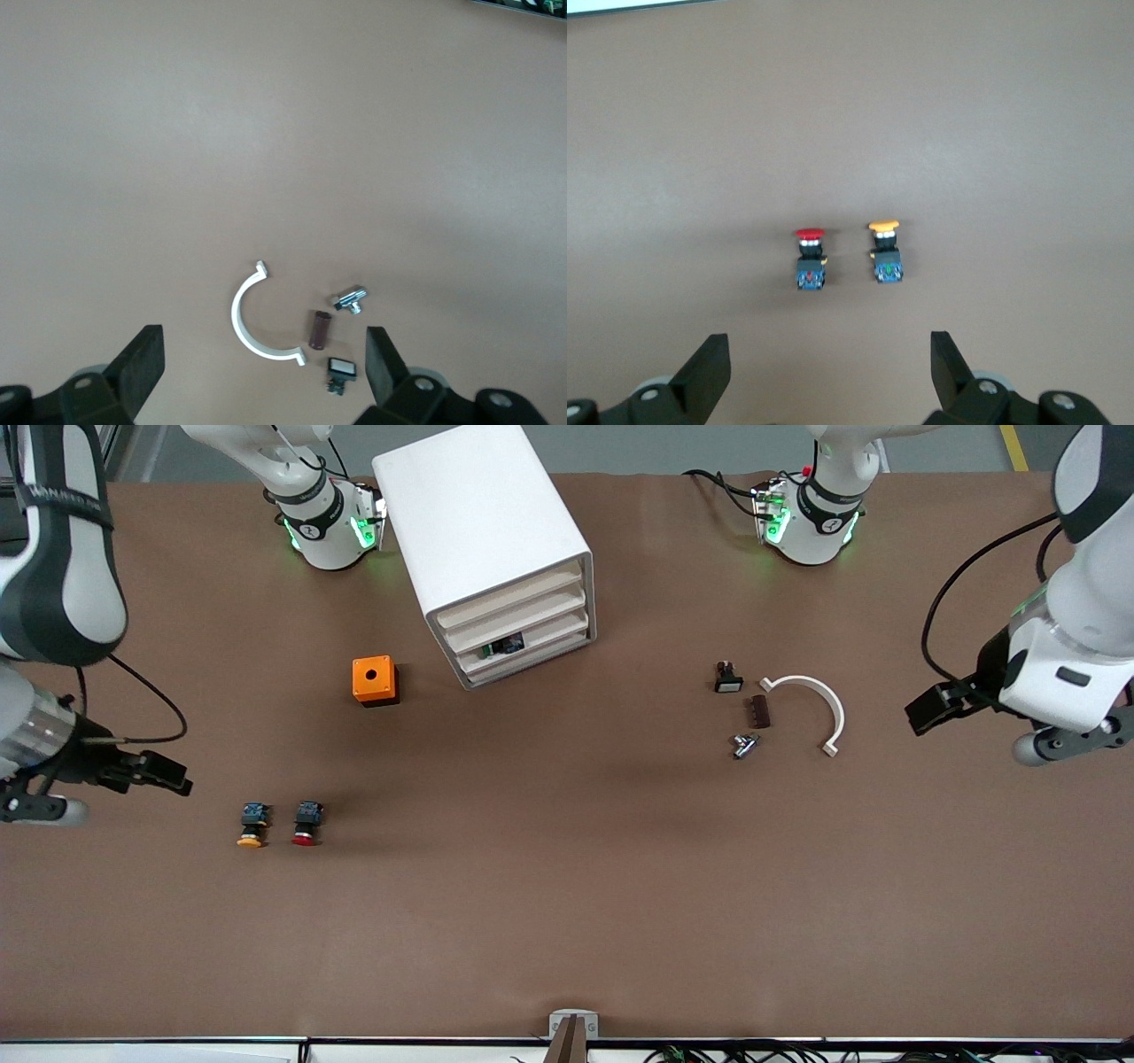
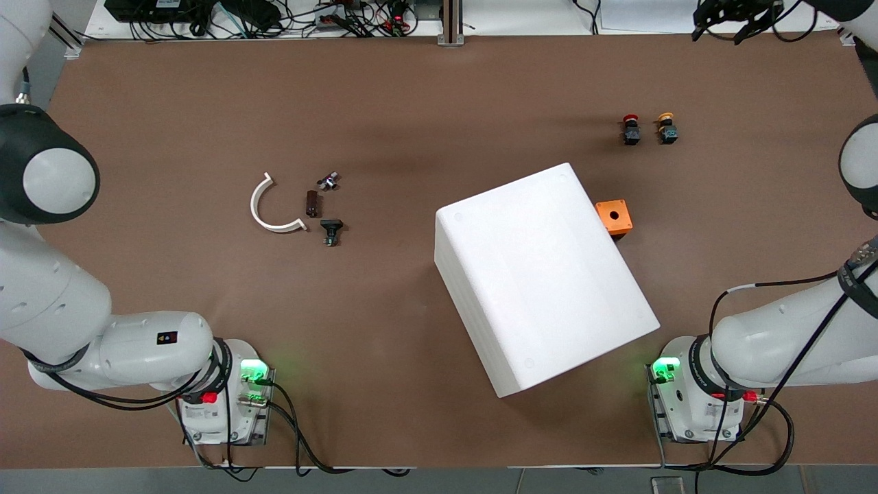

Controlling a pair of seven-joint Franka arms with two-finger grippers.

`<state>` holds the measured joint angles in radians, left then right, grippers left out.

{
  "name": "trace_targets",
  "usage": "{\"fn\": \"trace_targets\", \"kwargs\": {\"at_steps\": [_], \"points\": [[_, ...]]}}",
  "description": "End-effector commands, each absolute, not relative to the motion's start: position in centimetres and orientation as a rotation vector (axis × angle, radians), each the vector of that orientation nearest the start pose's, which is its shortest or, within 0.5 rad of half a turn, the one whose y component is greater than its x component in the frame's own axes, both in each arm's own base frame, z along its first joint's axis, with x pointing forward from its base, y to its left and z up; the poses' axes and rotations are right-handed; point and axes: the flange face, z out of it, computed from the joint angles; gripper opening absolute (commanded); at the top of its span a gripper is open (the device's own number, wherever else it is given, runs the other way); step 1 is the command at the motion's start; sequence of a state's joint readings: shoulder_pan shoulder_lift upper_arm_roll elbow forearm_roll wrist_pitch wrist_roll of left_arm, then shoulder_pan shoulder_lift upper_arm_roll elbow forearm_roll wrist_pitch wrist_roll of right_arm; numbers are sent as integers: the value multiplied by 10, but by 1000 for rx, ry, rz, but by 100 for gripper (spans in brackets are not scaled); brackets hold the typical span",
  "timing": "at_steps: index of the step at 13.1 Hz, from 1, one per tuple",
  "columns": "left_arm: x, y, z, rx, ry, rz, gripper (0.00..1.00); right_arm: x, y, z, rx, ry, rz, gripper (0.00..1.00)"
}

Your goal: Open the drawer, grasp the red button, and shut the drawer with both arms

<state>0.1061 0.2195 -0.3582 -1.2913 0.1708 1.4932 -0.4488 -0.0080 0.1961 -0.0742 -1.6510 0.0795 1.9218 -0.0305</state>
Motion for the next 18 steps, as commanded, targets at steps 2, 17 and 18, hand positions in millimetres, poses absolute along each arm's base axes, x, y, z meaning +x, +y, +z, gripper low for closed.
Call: {"fn": "trace_targets", "kwargs": {"at_steps": [2, 17, 18], "points": [[564, -88, 667, -3036, -169, -34, 100, 622, -35, 566, -3099, 111, -122, 100], [471, -53, 661, -3111, -82, 17, 100, 576, -46, 662, -3116, 162, -121, 100], [474, -51, 661, -3107, -65, 23, 100, 568, -45, 668, -3116, 159, -112, 100]]}}
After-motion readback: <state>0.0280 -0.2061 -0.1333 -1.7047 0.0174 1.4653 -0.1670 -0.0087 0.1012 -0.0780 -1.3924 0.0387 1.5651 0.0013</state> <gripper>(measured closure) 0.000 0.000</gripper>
